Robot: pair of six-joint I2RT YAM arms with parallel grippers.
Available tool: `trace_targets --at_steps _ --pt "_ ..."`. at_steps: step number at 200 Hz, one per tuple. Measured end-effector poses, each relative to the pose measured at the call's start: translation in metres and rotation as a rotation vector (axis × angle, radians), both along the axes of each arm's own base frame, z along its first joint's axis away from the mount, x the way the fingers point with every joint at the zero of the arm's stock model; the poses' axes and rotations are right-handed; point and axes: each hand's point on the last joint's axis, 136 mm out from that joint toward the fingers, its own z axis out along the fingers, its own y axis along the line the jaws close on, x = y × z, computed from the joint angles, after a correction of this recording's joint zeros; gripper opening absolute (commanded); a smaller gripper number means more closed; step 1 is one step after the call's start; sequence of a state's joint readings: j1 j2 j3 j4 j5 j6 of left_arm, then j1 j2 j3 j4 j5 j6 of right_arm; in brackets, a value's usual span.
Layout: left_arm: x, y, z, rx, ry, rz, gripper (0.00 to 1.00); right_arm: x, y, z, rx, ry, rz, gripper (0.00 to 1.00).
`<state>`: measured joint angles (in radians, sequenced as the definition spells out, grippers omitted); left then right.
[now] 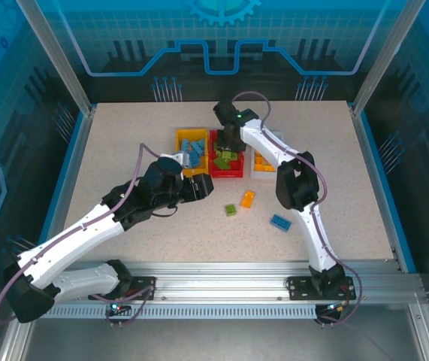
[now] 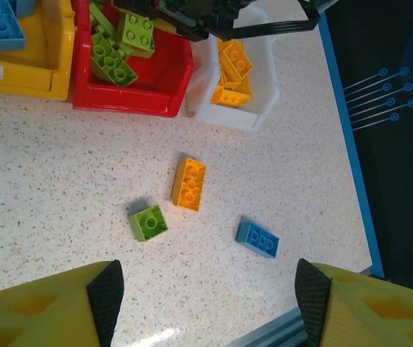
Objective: Sort the legos into containers by color
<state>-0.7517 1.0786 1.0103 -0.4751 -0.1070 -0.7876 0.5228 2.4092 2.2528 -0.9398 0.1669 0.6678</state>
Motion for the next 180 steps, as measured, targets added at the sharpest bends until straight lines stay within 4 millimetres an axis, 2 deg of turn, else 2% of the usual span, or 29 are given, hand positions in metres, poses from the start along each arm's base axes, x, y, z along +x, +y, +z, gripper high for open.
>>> trace_targets --at_steps 24,61,78,102,134,152,165,180 --pt "0.0 0.0 -0.003 0.003 0.003 -0.001 0.68 -0.002 0.003 0.001 0.01 0.01 0.016 0.53" --pt "-0.003 0.001 -0.017 0.018 0.027 -0.007 0.68 -0.005 0.009 0.006 0.012 -0.001 0.032 0.53" --pt "-0.004 0.001 -0.025 0.03 0.042 -0.009 0.68 -0.013 0.011 0.019 0.01 -0.015 0.043 0.53" --pt "-0.005 0.002 -0.033 0.044 0.059 -0.008 0.68 -0.028 0.013 0.058 0.016 -0.081 0.059 0.52" --pt "-0.006 0.001 -0.037 0.037 0.08 0.0 0.68 -0.053 0.009 0.139 0.067 -0.247 0.076 0.52" --pt "-0.007 0.001 -0.04 0.037 0.089 0.001 0.68 -0.073 -0.006 0.178 0.092 -0.338 0.07 0.52" --pt "-0.007 0.0 -0.043 0.042 0.099 -0.005 0.67 -0.088 -0.021 0.196 0.103 -0.383 0.058 0.52" --pt "-0.008 -0.003 -0.05 0.058 0.115 -0.013 0.67 -0.11 -0.039 0.203 0.108 -0.411 0.049 0.53"
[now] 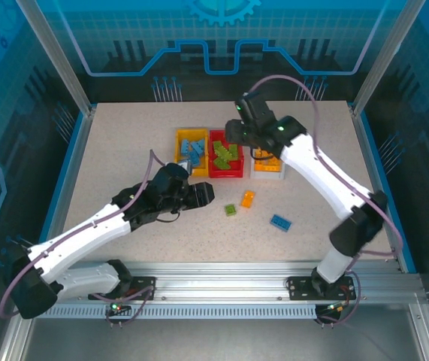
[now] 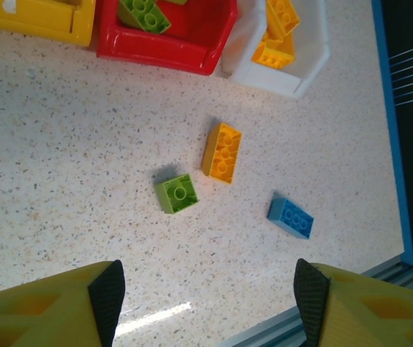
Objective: Sort the legos into containers by color
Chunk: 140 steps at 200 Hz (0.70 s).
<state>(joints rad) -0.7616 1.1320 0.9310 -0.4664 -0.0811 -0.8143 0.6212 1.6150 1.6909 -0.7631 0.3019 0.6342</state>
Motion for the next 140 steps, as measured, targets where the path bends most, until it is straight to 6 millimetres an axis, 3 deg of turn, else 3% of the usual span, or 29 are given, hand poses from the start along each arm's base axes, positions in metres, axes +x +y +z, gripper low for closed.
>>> trace_targets --at_steps 46,85,114,140 --pt "-0.007 -0.015 -0.028 0.07 0.061 -0.052 0.67 -0.073 -0.051 -0.021 0.008 -0.006 0.004 0.58" --pt "-0.009 -0.027 -0.042 0.107 0.092 -0.079 0.67 -0.124 -0.08 -0.034 0.039 0.005 0.01 0.58" --pt "-0.009 -0.042 -0.064 0.163 0.136 -0.103 0.68 -0.148 -0.09 -0.058 0.045 0.063 0.007 0.57" --pt "-0.002 -0.061 -0.09 0.245 0.187 -0.112 0.7 -0.163 -0.086 -0.082 0.029 0.126 0.028 0.61"
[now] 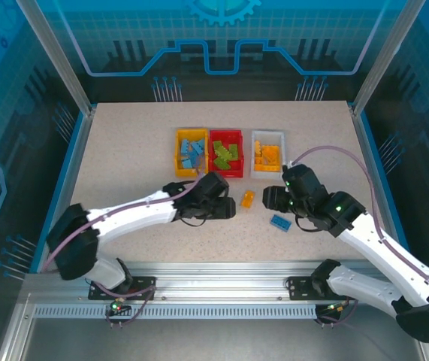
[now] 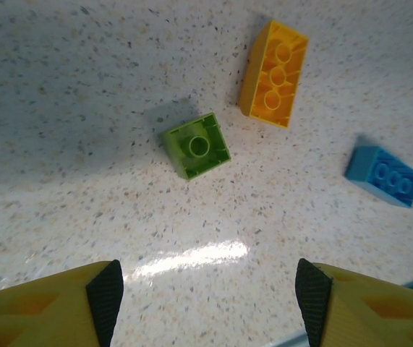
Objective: Sort the legos into containers by color
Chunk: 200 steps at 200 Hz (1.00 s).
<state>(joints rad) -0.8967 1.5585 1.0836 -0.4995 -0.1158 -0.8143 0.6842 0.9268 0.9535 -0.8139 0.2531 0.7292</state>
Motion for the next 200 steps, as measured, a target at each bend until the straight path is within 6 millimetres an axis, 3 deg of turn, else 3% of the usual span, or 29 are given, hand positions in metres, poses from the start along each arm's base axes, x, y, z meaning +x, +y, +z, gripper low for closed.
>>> trace_targets --at_steps 32,73,115,178,200 --pt "0.012 -0.017 -0.031 0.088 0.046 -0.001 0.71 -0.009 0.01 -0.014 0.01 0.034 0.04 0.7" --pt "0.029 -0.025 -0.057 0.18 0.068 0.016 0.7 -0.014 0.018 -0.018 0.035 0.036 0.076 0.71" --pt "0.039 -0.025 -0.078 0.23 0.084 0.032 0.59 -0.016 0.017 -0.021 0.04 0.038 0.071 0.71" --pt "0.043 -0.019 -0.082 0.251 0.081 0.045 0.58 -0.016 0.017 -0.02 0.048 0.035 0.066 0.71" --pt "0.043 -0.019 -0.082 0.251 0.08 0.045 0.4 -0.016 0.017 -0.021 0.049 0.034 0.066 0.71"
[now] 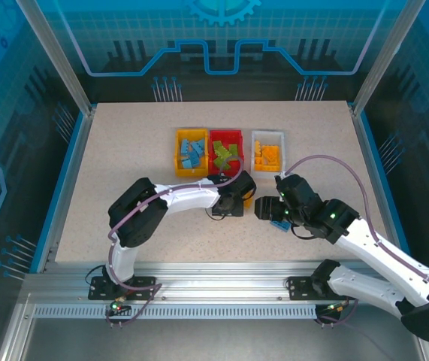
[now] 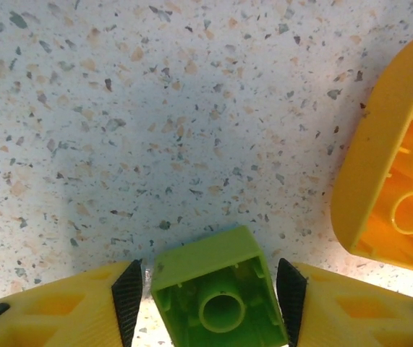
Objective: Sort the legos into containers by color
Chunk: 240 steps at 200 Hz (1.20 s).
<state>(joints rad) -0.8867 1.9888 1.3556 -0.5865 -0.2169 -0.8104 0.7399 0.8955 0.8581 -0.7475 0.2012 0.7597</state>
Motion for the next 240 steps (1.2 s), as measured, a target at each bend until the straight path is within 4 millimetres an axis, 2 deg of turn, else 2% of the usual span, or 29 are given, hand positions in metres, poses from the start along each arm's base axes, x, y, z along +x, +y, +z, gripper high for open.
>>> trace_targets --at_steps 13,23,53,79,92,117,141,160,191,212,240 --pt "0.0 0.0 0.0 0.002 -0.003 0.0 0.27 -0.001 0.0 -0.002 -0.003 0.004 0.0 0.71" --pt "0.002 0.0 0.002 0.003 -0.011 -0.002 0.22 -0.001 -0.001 -0.004 -0.005 0.007 0.0 0.71" --pt "0.005 0.005 0.011 0.018 -0.044 0.004 0.22 -0.001 0.0 -0.002 0.001 -0.001 0.002 0.72" --pt "0.014 0.014 0.047 0.0 -0.105 -0.009 0.23 0.002 0.003 0.006 0.029 -0.029 0.005 0.73" --pt "0.029 0.018 0.073 -0.03 -0.144 -0.002 0.23 0.005 0.006 0.01 0.045 -0.048 0.007 0.73" --pt "0.078 0.025 0.12 -0.086 -0.246 0.018 0.24 0.013 0.013 0.015 0.075 -0.078 0.008 0.73" --pt "0.124 0.029 0.147 -0.12 -0.314 0.031 0.25 0.023 0.021 0.012 0.076 -0.082 0.008 0.73" --pt "0.158 0.03 0.149 -0.126 -0.334 0.034 0.26 0.03 0.027 0.011 0.071 -0.074 0.006 0.72" --pt "0.199 0.028 0.129 -0.129 -0.316 0.022 0.32 0.038 0.034 0.019 0.094 -0.087 0.007 0.72" --pt "0.215 0.023 0.111 -0.141 -0.287 0.014 0.36 0.039 0.034 0.019 0.099 -0.09 0.003 0.72" --pt "0.226 0.017 0.089 -0.158 -0.245 -0.004 0.48 0.041 0.032 0.019 0.1 -0.088 -0.004 0.72"
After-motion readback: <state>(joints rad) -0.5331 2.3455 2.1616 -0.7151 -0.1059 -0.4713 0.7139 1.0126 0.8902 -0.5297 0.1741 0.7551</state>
